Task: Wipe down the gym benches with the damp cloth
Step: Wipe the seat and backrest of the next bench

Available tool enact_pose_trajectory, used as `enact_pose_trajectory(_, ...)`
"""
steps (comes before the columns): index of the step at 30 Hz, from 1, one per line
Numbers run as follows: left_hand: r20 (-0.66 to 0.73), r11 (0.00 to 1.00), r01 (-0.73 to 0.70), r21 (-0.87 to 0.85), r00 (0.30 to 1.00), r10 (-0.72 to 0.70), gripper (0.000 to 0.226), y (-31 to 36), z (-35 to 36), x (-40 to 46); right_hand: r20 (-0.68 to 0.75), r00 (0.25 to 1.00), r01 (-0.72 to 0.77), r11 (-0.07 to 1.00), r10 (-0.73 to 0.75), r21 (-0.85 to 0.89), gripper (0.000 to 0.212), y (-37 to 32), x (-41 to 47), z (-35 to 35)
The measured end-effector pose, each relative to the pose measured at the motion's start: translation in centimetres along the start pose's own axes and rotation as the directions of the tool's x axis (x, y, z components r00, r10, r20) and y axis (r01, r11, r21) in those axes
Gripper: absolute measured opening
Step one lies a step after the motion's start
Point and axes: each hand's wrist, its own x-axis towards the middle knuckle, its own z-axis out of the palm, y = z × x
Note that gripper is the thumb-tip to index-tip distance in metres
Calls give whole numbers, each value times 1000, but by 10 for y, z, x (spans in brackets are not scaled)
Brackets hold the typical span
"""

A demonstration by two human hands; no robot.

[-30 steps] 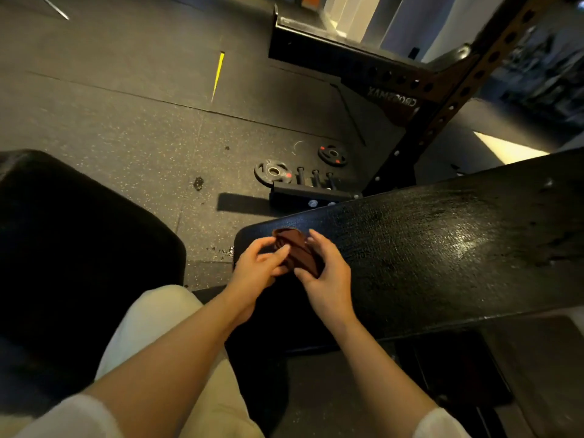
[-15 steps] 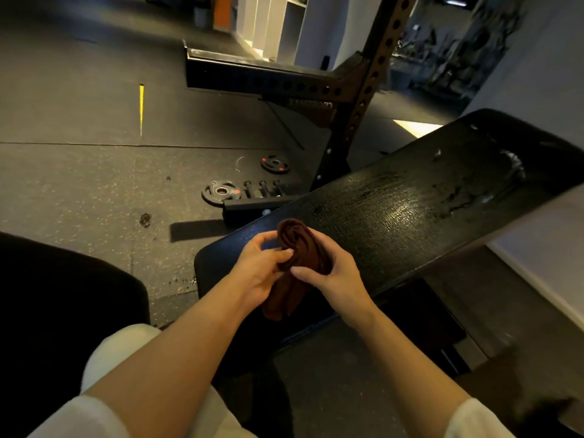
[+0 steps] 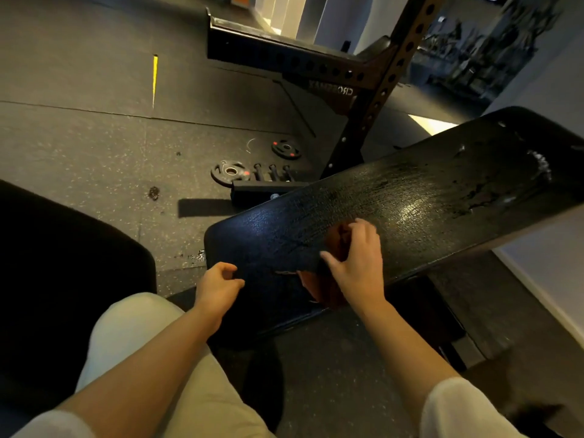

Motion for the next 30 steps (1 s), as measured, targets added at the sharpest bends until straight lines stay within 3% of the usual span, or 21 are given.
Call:
enact_pose_trajectory(3,36,998,64,27,997,-65,47,-8,-4,0,248,958,214,933,-143,-289,72,0,-16,26)
enact_pose_trajectory(7,-44,991,131,0,990,-131,55,-13,-9,10,293,920,362,852,-260,-379,59,-11,-33,52)
enact_pose_trajectory(9,-74,983,179,-29,981,-181,57,-15,-8,12,321,919,344,865,-230,-365,53,-21,-33,66)
enact_pose_trajectory(13,-99,985,174,-8,980,-174,59,-16,-5,11,424,880,354,889,-212,-289,62,-50,-30,97)
enact_pose_trajectory(15,-108,987,158,38,982,-153,60,-17,-6,10,505,817,436,871,-278,-225,63,-67,-28,116)
enact_pose_trajectory(18,-74,990,108,88,992,-102,61,-19,-9,10,661,660,563,818,-357,-121,62,-86,-30,145)
enact_pose_trajectory(20,-32,980,34,196,999,-28,60,-17,-12,6,691,605,604,793,-396,-74,60,-87,-32,147)
enact_pose_trajectory(24,157,811,-250,529,968,195,65,-8,-9,-12,601,664,609,788,-445,-89,65,-61,-39,108)
enact_pose_trajectory(27,342,675,-459,577,887,311,83,-2,11,-27,552,732,573,800,-400,-181,72,-35,-42,67)
enact_pose_trajectory(30,412,569,-563,600,827,383,88,15,40,-39,498,800,495,837,-333,-235,73,-8,-40,26)
